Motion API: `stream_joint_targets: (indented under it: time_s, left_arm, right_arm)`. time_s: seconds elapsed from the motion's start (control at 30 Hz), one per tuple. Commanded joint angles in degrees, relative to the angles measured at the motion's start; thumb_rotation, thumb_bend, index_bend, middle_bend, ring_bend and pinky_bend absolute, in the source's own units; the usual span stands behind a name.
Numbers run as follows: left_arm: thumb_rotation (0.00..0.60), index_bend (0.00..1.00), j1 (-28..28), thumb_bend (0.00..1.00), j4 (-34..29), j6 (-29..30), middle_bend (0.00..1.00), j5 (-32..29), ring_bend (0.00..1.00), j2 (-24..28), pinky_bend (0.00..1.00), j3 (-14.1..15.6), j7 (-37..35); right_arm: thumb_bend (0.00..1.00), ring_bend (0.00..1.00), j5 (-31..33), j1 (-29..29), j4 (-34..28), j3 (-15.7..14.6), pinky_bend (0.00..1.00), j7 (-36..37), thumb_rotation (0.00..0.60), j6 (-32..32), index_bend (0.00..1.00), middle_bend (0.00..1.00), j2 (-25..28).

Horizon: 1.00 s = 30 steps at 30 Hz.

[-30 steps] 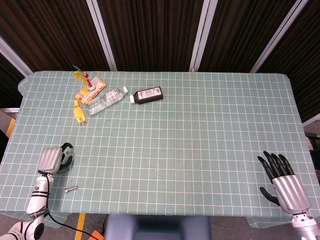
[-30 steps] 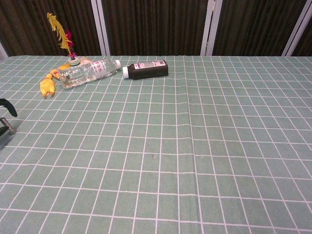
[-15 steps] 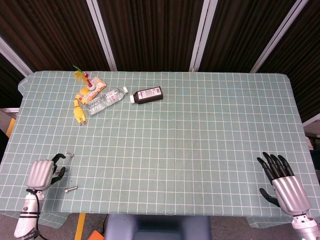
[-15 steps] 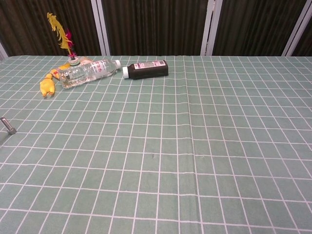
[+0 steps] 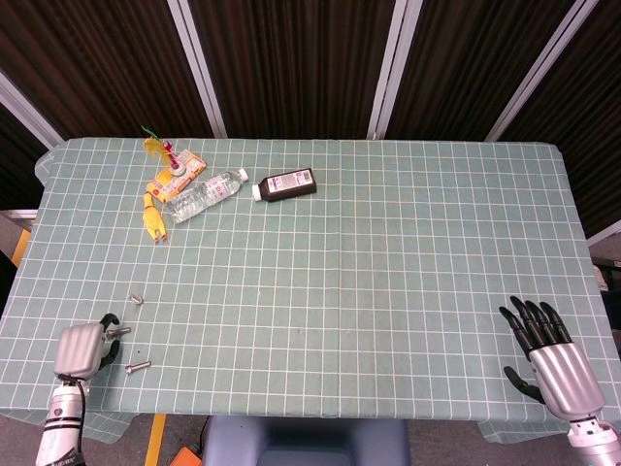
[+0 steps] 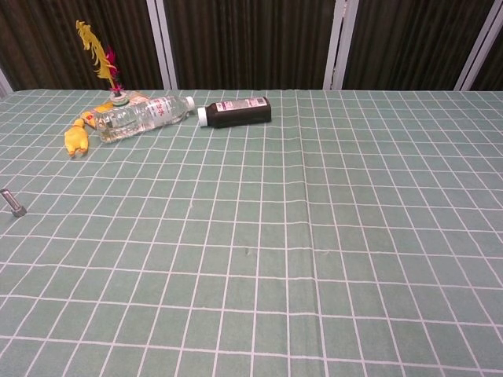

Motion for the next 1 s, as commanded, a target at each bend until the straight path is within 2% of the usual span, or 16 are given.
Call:
stream_joint_targets:
  time_s: [0.03,0.4,1.0]
  left_arm:
    - [0.6,0.39,-0.4,0.39,1.23,-0.23,1.0,-0.24,1.0,-1.32,1.0,-0.59,0.4]
    - [0.6,0.46,-1.89,0.39,3.61,-2.17,1.0,-0.8,1.0,-3.75,1.0,-1.41,2.34]
    - [0.6,0.52,-2.35,0.39,5.82,-3.27,1.0,-1.33,1.0,-5.04,1.0,-1.84,3.02]
  right_arm:
    - [0.34,0.0,0.06,0.05,0.0,0.01,0.0,-0.08,0.6,-0.14,0.0,0.0,-0.01]
    - [0.34,0.0,0.26,0.12,-0.09,0.12,0.0,0.33,0.6,-0.25,0.0,0.0,0.22]
    - [0.34,0.0,0.28,0.1,-0.09,0.17,0.0,0.31,0.6,-0.24,0.0,0.0,0.22]
